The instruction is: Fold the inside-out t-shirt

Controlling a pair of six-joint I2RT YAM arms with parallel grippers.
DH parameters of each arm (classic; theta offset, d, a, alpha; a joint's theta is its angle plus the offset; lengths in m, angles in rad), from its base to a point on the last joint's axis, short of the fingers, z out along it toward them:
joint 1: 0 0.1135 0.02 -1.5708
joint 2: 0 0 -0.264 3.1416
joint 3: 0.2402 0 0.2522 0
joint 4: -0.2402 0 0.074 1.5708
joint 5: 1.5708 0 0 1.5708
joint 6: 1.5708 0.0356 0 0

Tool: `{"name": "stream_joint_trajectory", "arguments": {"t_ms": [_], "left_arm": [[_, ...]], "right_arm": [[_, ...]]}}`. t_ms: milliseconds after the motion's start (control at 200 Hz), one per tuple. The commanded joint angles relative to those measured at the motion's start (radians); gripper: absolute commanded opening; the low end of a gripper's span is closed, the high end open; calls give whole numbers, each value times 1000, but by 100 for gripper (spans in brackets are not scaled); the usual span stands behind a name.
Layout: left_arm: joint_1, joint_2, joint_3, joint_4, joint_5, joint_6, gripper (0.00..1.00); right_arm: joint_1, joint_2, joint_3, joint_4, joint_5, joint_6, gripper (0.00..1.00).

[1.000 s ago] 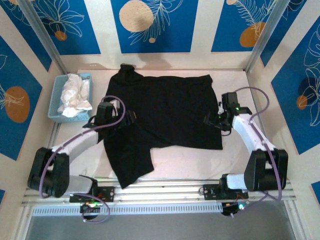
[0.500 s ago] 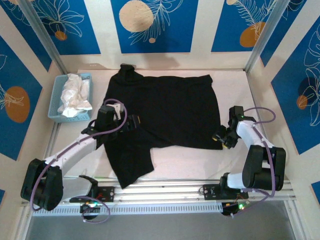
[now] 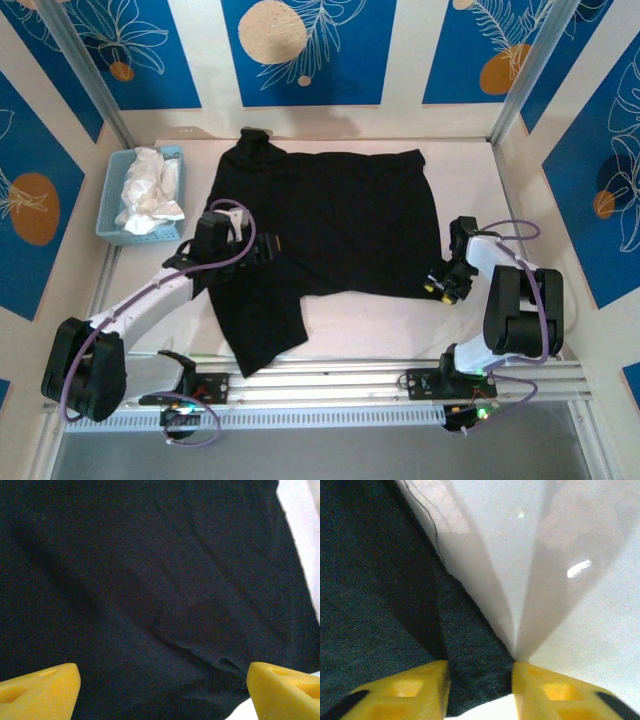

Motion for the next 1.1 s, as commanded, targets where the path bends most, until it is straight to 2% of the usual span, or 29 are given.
{"name": "stream_joint_trajectory", "arguments": {"t_ms": [0,130,300,495,665,970,1095], "left_arm": [[-34,-33,6,-109,-75,48,86],[-87,-67,7,-240,-171,63,86],[-169,-151,-54,-368,-249,-13,82],[-271,-210,-93,-560,-298,-117,72],[-363,-278,-144,-721,-363,-246,65],[-552,-274,-170,-887,-306,-467,63],[-592,-289,-200,-862,-227,-515,64]], "right_arm": [[6,32,-1,15,-25,8,30],[5,47,9,23,-27,-10,18],[9,10,3,34,-41,-33,7],[37,-61,-2,49,-61,-49,2],[66,-119,-12,64,-63,-63,2],[69,-174,-30,84,-120,-71,2],[68,-180,-34,96,-135,-73,2]]}}
